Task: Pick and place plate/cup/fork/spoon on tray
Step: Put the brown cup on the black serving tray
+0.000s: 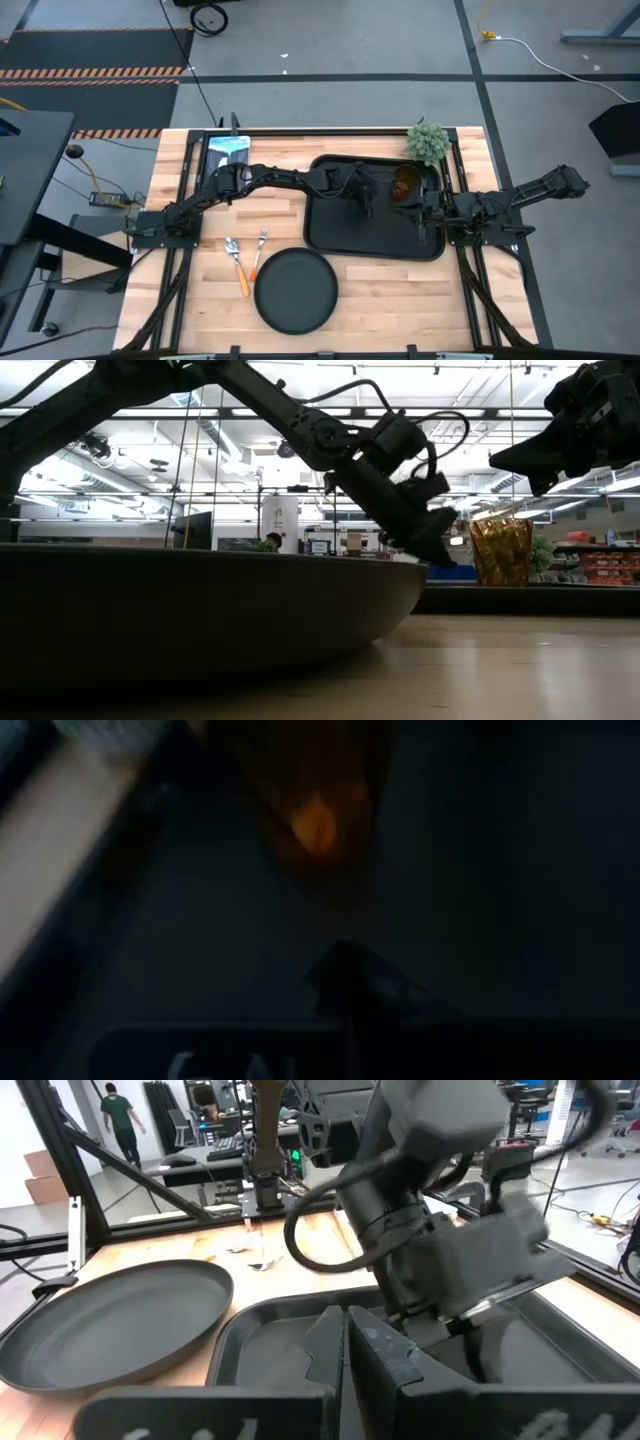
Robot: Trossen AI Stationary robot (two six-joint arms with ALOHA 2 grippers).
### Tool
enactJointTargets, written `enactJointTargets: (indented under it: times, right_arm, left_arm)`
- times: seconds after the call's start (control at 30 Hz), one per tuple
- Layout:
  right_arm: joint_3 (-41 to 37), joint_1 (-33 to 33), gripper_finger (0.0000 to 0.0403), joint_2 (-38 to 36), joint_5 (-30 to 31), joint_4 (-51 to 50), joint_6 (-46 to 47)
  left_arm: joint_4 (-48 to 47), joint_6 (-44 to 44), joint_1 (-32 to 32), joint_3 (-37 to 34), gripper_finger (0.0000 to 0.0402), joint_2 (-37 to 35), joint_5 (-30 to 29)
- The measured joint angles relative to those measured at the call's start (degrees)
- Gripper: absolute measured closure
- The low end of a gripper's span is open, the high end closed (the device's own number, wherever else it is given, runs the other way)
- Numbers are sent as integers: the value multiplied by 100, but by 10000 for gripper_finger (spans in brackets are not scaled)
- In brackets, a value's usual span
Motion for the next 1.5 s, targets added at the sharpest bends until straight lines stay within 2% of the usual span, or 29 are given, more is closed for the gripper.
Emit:
enactJointTargets:
  times: [0.4,0.63,0.83,1.0,1.1,1.3,1.43,1.5]
  right_arm:
    - [0,-2,376,0,-1,90,1]
    - [0,-1,376,1,-1,120,0]
    - [0,0,376,0,-1,159,2]
    - [0,-2,376,0,-1,159,-1]
    - [0,0,376,0,-1,158,0]
    - [0,0,376,0,-1,159,2]
    - [0,0,376,0,-1,159,1]
    - [0,-1,376,0,-1,159,0]
  left_arm:
    - [1227,-532,137,8,392,458,519]
    - [2197,-674,121,150,393,837,544]
    - [2820,-434,87,487,392,1049,537]
    - [2005,-347,85,482,392,1058,538]
    - [1870,-371,78,482,392,1074,536]
    - [2476,-388,26,482,392,1141,489]
    - [3067,-365,11,481,393,1143,213]
    - [3664,-318,27,482,392,1185,-12]
